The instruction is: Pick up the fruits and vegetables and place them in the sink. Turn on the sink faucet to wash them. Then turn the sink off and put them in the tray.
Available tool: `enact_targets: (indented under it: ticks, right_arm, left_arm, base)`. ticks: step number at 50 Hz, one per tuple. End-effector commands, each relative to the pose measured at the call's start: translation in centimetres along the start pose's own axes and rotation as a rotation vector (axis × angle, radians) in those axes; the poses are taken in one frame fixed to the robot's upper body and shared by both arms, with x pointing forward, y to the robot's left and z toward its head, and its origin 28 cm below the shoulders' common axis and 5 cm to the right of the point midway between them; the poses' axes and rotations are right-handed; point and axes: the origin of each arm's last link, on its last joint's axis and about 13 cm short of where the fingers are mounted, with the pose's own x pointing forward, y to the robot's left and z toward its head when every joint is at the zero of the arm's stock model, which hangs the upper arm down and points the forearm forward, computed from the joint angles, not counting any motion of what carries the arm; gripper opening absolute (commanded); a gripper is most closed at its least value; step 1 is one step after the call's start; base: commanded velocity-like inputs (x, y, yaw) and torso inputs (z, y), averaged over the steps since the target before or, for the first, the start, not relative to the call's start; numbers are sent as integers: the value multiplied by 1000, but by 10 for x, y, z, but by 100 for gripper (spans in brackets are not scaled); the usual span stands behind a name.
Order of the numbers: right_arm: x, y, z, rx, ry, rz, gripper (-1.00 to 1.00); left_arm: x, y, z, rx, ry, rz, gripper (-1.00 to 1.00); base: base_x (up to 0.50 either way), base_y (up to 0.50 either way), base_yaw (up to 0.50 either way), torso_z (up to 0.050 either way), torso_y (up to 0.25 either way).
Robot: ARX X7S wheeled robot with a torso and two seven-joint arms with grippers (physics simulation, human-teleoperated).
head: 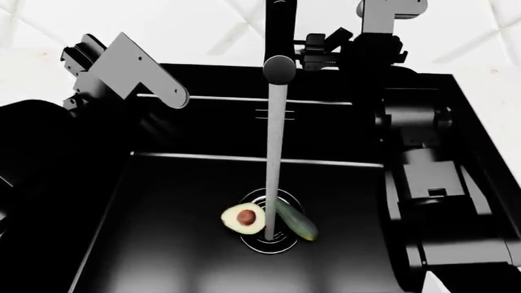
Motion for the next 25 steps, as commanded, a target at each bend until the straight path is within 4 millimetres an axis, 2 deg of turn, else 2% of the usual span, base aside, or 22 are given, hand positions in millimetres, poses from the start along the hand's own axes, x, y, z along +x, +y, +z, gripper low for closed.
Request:
enact_targets:
  ticks: [1,12,17,25]
  right_arm:
    - [-3,-26,14,-117,-85,-109,100]
    - [-3,-26,12,-121,-88,-97,100]
    - [-3,-27,11,-121,-90,-98,100]
    - [-4,-26,14,-117,-115,-78,100]
  left_arm:
    - [0,-1,-1,1,0,-4,100]
    - [0,-2,-1,0,4,-13,100]
    - [1,-3,-1,3,3,-15,100]
    - [1,-3,0,4,2,-16,100]
  base:
    - [-10,-1,-6,0,0]
    - [-2,-3,-5,0,0]
    - [0,0,0,0,186]
    - [0,0,0,0,0]
